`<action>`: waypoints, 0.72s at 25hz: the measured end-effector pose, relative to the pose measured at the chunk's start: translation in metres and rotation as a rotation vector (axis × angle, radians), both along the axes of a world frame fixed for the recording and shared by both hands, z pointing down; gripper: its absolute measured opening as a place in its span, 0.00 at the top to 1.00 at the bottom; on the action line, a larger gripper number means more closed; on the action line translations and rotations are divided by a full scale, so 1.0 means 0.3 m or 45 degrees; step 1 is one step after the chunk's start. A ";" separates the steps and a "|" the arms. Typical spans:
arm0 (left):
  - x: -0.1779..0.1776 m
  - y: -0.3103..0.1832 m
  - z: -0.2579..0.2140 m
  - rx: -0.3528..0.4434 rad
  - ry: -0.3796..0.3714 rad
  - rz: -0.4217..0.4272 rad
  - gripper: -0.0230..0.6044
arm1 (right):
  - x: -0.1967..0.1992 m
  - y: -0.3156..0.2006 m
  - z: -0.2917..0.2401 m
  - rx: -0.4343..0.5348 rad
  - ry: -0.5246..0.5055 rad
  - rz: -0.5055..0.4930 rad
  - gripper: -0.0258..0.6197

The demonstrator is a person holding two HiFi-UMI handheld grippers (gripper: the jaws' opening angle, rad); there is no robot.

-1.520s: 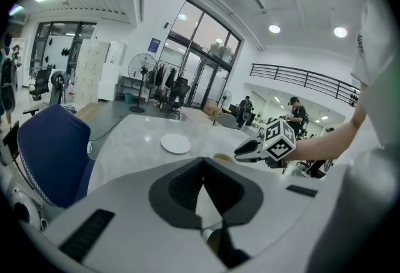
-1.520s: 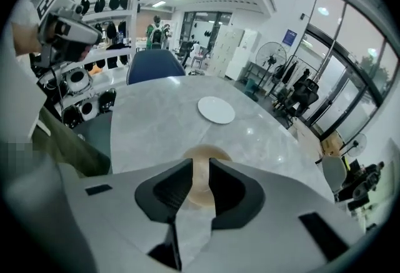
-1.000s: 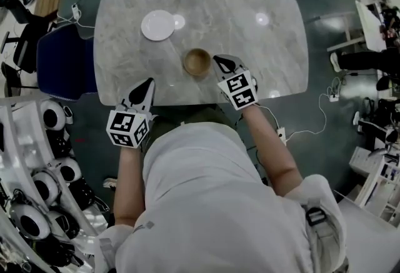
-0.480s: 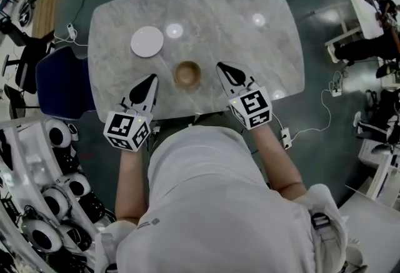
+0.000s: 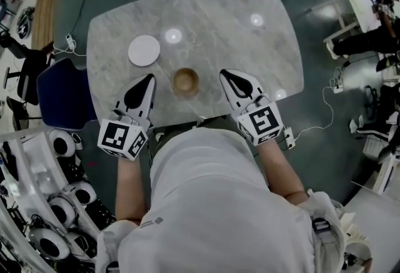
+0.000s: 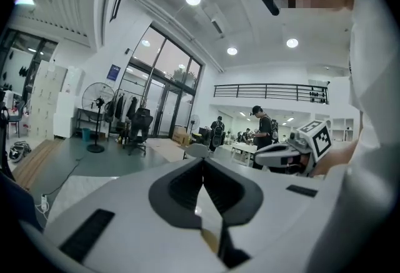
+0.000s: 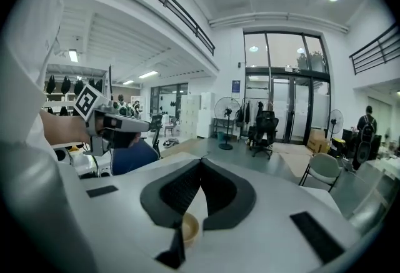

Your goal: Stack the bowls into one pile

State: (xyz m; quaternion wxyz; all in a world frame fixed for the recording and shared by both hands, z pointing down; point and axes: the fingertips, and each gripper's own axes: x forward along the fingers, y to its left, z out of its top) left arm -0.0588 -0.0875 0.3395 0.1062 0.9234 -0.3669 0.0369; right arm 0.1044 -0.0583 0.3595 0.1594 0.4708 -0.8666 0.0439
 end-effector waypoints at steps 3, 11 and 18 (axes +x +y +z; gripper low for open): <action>0.002 0.004 -0.029 0.036 -0.010 0.008 0.96 | 0.001 0.009 -0.020 0.029 -0.015 0.000 0.94; -0.009 0.016 -0.042 0.066 -0.009 0.022 0.96 | 0.003 0.021 0.004 0.029 -0.024 0.029 0.94; -0.018 0.037 -0.035 0.071 -0.010 0.025 0.96 | 0.002 0.042 0.024 0.014 -0.041 0.058 0.94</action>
